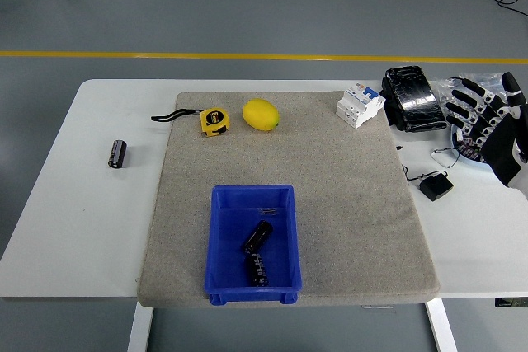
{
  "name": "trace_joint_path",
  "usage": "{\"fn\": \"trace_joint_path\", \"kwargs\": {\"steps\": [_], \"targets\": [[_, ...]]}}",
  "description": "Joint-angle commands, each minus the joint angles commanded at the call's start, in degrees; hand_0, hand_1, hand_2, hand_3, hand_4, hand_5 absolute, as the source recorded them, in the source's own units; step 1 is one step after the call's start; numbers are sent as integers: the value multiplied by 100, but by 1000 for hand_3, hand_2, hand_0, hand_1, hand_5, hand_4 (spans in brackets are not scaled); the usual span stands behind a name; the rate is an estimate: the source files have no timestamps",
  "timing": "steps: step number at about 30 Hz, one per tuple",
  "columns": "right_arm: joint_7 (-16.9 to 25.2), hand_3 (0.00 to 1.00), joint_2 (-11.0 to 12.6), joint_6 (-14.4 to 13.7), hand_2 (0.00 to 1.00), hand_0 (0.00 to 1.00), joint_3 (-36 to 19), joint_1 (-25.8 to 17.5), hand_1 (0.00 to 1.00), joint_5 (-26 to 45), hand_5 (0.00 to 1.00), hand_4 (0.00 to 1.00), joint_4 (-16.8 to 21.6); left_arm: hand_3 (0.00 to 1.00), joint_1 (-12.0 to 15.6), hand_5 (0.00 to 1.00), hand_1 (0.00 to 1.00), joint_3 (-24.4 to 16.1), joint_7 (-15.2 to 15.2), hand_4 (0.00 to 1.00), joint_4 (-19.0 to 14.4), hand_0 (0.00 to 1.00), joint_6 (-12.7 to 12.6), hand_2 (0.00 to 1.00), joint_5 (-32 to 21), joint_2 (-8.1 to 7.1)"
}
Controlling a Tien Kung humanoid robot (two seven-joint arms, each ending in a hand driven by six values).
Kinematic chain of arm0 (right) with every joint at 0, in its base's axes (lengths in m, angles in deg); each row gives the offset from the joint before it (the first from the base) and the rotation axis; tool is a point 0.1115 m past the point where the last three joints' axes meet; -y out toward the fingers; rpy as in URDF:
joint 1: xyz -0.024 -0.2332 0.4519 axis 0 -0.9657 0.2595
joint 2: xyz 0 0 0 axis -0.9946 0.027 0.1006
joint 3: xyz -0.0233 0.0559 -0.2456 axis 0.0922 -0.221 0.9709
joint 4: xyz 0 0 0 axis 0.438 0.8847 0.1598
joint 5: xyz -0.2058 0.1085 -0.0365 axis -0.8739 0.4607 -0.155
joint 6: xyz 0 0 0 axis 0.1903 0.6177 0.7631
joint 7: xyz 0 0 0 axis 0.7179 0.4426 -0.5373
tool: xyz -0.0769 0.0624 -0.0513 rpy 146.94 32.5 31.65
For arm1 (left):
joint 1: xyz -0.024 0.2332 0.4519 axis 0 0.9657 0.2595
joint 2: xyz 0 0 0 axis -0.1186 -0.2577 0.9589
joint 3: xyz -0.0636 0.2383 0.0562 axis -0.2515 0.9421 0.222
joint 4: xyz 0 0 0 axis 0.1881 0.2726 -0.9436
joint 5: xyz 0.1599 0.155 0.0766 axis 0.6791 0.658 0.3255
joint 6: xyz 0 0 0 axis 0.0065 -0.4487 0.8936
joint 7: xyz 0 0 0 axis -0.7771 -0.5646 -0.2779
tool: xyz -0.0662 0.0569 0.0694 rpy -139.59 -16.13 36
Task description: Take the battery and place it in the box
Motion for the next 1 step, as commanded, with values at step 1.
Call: {"fn": "trace_joint_path", "kwargs": {"steps": [1], "targets": [[-13,906,-29,5,895,908,-33,-13,878,-18,998,998,3,634,3,656,698,6,3,656,1,721,-5,739,-7,7]]}}
